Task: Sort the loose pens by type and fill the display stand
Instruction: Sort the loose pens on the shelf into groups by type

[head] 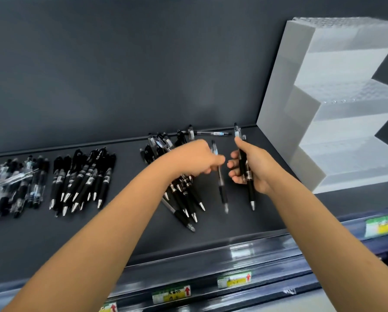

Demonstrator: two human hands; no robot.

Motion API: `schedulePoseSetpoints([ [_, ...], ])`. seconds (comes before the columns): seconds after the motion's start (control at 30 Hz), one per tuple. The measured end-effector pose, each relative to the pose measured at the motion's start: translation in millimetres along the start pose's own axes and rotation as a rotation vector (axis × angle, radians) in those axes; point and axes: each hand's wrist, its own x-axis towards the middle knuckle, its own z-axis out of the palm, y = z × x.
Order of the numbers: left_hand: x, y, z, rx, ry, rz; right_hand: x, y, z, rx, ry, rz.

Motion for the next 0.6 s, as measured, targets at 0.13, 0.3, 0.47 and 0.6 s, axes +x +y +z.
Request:
schedulePoseSetpoints([
  [0.13, 3.6, 6.6, -0.7, -0.212, 0.186, 0.130, -8.1, 3.9, 17.1, 0.162, -0.182, 0.020],
  [0.3, 8.0, 0.1, -7.8, -0.034, 0.483, 0.177, -12.2, -2.2, 21.5, 0.326, -0.254, 0.019],
  [0.47, 3.6, -24.2, -31.5, 0.430, 0.606, -0.155, -10.7, -2.8, 15.9, 0.215, -0.110, -0.063],
  [0.6, 10.8, -39.8, -25.6, 0.489, 0.439, -0.326, -10.4, -1.1, 20.5, 0.217, -0.056, -0.068],
])
